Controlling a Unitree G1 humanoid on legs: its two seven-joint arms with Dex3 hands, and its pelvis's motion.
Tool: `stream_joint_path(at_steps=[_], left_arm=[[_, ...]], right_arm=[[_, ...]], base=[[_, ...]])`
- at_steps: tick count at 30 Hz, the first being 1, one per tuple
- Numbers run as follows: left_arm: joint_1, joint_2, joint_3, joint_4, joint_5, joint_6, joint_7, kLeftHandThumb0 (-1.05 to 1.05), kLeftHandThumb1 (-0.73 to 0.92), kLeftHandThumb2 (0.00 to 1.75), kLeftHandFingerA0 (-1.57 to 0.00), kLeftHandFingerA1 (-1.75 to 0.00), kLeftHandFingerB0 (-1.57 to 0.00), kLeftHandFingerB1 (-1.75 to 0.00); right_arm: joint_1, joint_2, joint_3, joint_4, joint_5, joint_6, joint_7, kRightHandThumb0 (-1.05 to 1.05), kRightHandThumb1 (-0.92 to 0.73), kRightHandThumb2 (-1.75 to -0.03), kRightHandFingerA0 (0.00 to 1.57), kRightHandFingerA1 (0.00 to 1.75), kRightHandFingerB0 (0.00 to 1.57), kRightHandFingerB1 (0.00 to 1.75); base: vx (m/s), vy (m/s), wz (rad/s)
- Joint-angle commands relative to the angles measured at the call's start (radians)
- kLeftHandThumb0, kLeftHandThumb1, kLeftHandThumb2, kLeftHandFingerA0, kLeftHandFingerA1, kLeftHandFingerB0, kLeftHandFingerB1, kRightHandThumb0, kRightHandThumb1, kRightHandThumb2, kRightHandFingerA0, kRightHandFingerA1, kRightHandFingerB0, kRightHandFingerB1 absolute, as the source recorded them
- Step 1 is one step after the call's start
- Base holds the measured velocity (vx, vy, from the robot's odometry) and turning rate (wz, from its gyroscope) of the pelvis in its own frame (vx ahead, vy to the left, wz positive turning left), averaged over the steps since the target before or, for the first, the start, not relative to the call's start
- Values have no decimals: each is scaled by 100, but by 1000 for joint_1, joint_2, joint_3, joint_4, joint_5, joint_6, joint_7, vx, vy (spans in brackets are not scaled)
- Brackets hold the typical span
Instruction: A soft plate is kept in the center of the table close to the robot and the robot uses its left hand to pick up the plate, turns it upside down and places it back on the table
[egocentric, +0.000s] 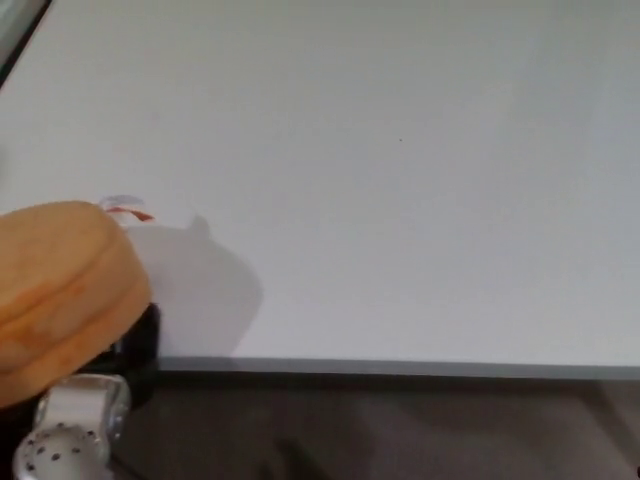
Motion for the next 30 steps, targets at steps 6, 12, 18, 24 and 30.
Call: stream_joint_path(at_steps=[6, 12, 18, 24, 30], left_arm=[[162, -115, -219, 14, 28, 263, 109, -46, 54, 89, -126, -149, -80, -122], [172, -109, -283, -4, 2, 248, 112, -45, 55, 89, -127, -149, -70, -116], [177, -105, -309, -25, -28, 272, 114, -45, 54, 89, -126, -148, -71, -117], [163, -106, -347, -40, -42, 308, 134, -41, 51, 89, -127, -146, -69, -112], [140, -95, -418, -53, -37, 359, 121, -45, 52, 87, -127, -149, -80, -121]], right_arm=[[-3, -9, -10, -9, 3, 23, -7, -72, -92, -69, 74, 48, 32, 34], [-9, -16, -15, -9, 7, 30, 1, -72, -74, -110, 65, 62, 25, 49], [-9, -15, -15, -17, 10, 45, 1, -71, -74, -110, 65, 62, 24, 49], [-5, -14, -15, -26, -4, 46, -9, -74, -76, -110, 67, 62, 26, 49], [-7, -14, -13, -28, -7, 49, -10, -73, -75, -110, 65, 62, 25, 49]], base=[[0, 0, 0], [0, 0, 0], [0, 0, 0], [0, 0, 0], [0, 0, 0]])
